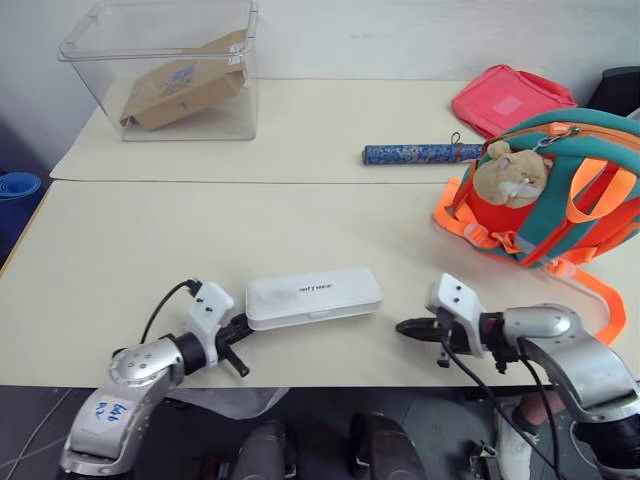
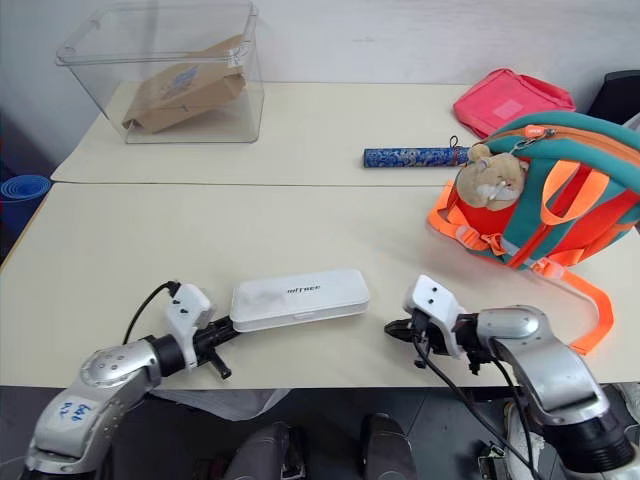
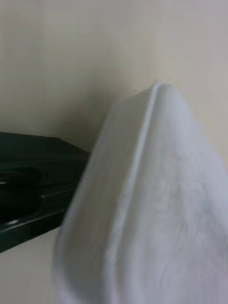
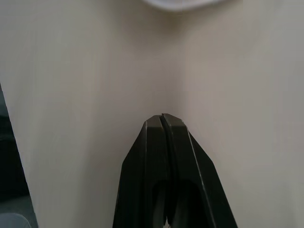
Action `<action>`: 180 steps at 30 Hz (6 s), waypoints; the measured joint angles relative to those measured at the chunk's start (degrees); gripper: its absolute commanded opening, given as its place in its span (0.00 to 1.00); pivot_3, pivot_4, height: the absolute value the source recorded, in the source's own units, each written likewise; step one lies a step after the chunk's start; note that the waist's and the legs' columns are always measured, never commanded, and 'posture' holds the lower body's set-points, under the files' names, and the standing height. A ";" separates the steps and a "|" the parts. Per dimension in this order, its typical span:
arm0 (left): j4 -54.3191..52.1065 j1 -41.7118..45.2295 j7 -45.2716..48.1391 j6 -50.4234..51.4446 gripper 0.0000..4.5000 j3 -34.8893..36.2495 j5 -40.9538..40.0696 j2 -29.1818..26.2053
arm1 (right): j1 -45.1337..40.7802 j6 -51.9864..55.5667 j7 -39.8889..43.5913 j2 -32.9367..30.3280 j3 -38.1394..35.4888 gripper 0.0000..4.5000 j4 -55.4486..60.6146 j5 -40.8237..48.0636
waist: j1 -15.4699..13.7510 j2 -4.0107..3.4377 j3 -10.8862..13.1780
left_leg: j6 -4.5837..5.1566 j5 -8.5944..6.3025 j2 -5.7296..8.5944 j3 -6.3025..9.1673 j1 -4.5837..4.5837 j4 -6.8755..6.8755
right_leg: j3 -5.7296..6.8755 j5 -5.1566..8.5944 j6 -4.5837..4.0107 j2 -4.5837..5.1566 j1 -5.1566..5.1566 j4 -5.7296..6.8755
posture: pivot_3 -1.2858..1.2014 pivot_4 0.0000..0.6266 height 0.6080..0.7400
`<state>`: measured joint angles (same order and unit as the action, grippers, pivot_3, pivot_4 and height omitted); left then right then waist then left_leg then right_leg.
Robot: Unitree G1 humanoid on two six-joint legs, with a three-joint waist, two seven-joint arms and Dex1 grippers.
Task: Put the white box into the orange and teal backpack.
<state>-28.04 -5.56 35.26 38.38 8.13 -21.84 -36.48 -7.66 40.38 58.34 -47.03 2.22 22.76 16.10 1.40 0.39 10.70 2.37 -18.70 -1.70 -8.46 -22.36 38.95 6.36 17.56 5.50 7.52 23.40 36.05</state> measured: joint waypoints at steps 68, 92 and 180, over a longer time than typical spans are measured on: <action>35.30 26.51 -41.86 46.74 0.99 0.19 -82.57 -12.08 | -12.13 -9.91 4.70 0.73 11.21 0.00 -7.32 -5.68 | -0.10 0.29 -0.10 | -0.21 0.11 0.08 0.05 0.20 0.11 | -0.17 0.09 -0.15 0.03 0.02 0.48 | 0.52 0.24 1.00; 32.51 26.57 -41.05 38.69 0.29 -7.62 -90.52 -7.00 | -8.31 -14.86 4.49 2.45 8.79 0.00 -9.28 -4.43 | -1.51 0.32 -0.10 | -0.11 0.15 0.18 0.07 0.15 0.13 | -0.07 0.09 -0.13 0.00 -0.09 0.36 | 0.52 0.24 1.00; 19.27 40.46 25.09 -5.40 0.29 -6.06 -17.01 -10.34 | -6.05 12.24 1.77 -5.20 -13.06 0.01 2.77 49.13 | -2.26 0.27 -0.04 | 0.11 -0.08 0.12 -0.08 0.02 0.08 | -0.15 -0.04 0.05 -0.14 -0.06 -0.09 | 0.52 0.24 1.00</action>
<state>-8.77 34.90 60.35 32.98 2.07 -38.85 -46.82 -13.71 52.62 60.11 -52.22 -10.85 25.53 65.23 -0.86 0.67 10.66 2.48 -18.78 -1.58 -8.53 -22.34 39.03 6.20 17.51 5.54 7.39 23.35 35.96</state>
